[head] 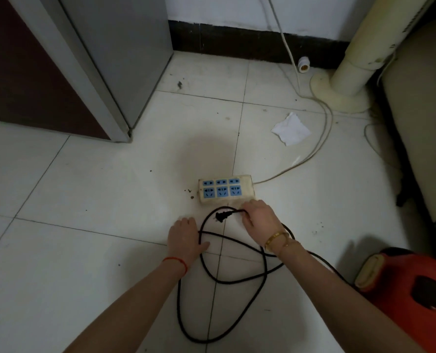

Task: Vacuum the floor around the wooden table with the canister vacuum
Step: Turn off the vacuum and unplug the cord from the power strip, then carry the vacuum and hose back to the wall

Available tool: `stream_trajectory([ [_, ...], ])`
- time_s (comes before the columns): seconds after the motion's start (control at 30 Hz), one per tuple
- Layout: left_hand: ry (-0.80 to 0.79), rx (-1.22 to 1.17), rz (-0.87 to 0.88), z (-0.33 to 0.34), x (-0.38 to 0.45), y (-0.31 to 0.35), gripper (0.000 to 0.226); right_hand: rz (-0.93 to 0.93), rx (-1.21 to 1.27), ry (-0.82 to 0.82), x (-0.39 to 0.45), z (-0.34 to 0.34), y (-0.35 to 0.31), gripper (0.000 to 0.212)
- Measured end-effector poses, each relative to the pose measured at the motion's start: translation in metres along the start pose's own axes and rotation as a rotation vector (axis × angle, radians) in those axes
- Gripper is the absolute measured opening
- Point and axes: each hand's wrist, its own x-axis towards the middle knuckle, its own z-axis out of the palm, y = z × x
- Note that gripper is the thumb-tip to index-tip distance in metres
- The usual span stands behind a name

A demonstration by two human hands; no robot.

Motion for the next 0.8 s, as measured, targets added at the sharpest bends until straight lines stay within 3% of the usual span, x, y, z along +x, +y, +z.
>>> stream_trajectory([
  [0.27,-0.125,-0.095,-0.127,0.008,-0.004,0.01,0.03,0.216,-0.051,-0.111,-0.03,0.01,0.013,0.043],
  [0.47,-0.178,-0.498,-0.204,-0.013,-0.009,0.029,0.022,0.398,0.086,-0.192,-0.042,0.01,0.019,0.05],
  [0.63,-0.375,-1.042,-0.255,-0.058,-0.015,0.061,0.014,0.619,0.441,0.016,-0.052,-0.002,0.016,0.038],
  [0.8,-0.509,-1.24,-0.241,-0.092,-0.027,0.108,0.019,0.738,0.692,0.247,-0.058,-0.036,0.013,0.031],
])
